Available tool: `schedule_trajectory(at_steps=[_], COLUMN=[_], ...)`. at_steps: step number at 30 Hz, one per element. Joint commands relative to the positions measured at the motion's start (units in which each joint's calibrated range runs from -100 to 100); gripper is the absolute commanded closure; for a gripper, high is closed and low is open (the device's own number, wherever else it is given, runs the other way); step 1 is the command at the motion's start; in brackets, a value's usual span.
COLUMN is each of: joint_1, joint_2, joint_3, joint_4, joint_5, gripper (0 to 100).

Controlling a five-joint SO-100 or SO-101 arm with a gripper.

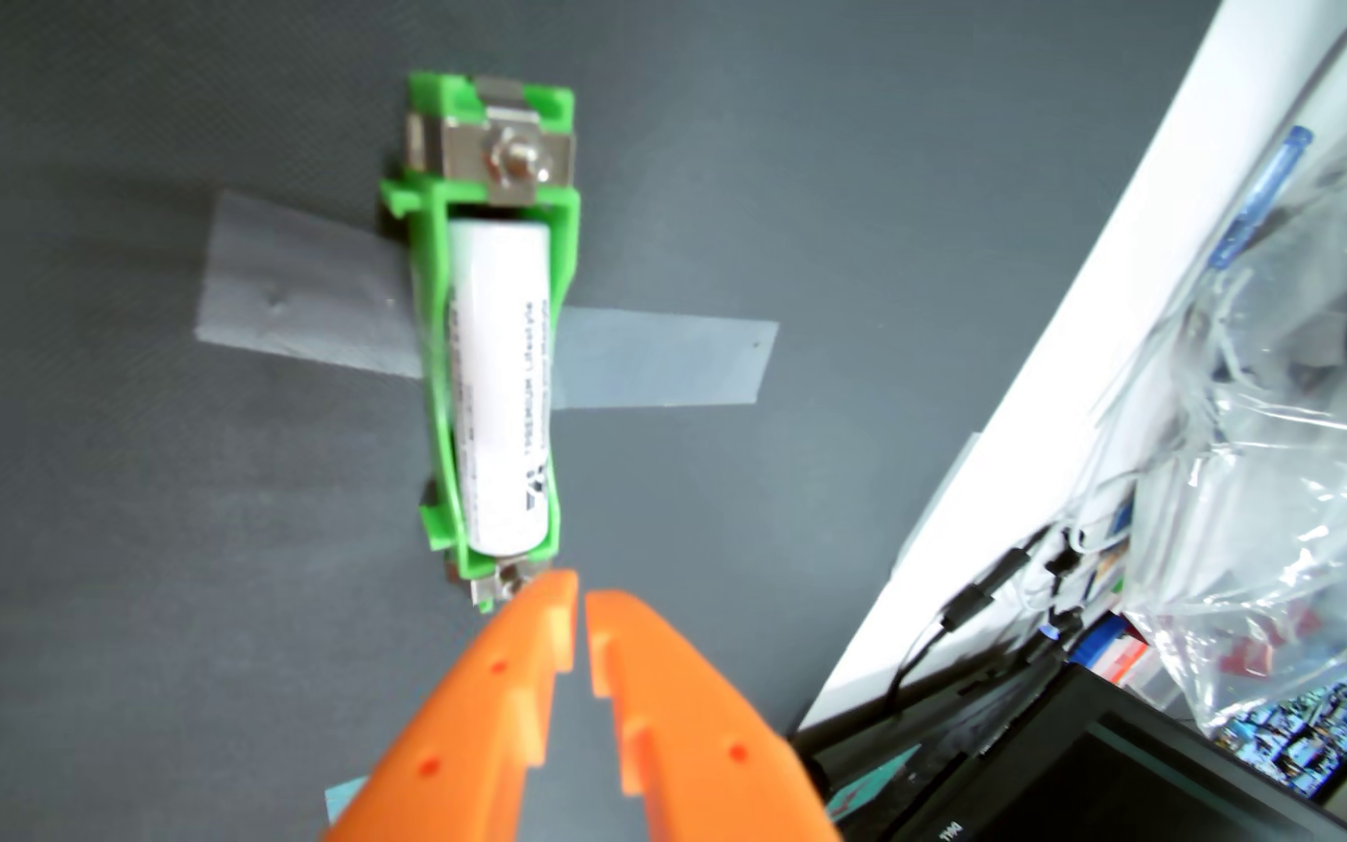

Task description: Insert Battery

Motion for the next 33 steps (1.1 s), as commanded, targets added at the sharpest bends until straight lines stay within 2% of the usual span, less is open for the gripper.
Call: schedule_trajectory(at_steps=[1,8,23,33], joint_1=[2.89,15.75,14.81,14.81], joint_2=[-5.64,-13.39,-37.98,-44.49], joint_3=[-0.15,0.93,16.06,22.09], joint_4=[2.48,3.92,4.09,4.01], joint_5=[0.31,3.3,4.43,5.56], gripper=[98,98,98,98])
